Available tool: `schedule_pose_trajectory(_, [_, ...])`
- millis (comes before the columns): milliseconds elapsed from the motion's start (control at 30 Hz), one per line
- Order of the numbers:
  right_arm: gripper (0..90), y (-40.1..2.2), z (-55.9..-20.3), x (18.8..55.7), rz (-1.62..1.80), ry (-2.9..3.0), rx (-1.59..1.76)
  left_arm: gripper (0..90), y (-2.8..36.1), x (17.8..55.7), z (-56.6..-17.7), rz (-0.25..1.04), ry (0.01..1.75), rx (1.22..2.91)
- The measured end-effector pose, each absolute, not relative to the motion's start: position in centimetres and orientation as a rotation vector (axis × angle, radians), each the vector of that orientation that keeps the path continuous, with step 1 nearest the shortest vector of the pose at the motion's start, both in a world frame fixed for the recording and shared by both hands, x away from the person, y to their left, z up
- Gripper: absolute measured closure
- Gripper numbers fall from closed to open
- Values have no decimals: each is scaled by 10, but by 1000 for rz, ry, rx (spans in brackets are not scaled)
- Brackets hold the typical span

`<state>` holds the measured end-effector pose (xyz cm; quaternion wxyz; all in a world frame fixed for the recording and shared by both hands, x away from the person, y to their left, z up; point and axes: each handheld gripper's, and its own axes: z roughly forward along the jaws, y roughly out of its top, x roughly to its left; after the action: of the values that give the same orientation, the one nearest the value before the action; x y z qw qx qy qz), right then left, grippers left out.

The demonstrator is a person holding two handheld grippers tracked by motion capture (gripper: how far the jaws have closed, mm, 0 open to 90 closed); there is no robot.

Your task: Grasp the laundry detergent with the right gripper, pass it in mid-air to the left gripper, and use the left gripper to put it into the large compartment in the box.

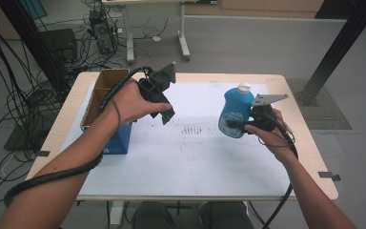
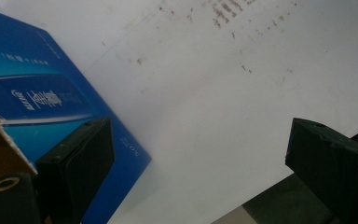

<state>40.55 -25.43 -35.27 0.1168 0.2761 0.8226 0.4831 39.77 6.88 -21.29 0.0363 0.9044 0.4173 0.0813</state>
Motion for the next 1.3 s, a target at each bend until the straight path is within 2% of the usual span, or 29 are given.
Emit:
schedule_pose_trajectory(767, [422,-163,-328,419,1473,2656,498,77,71,393,-158,168,898,2986])
schedule_pose_trajectory(1300, [421,-112,-320,419,1517,2770,235,68,61,389,-142,163,690,3067])
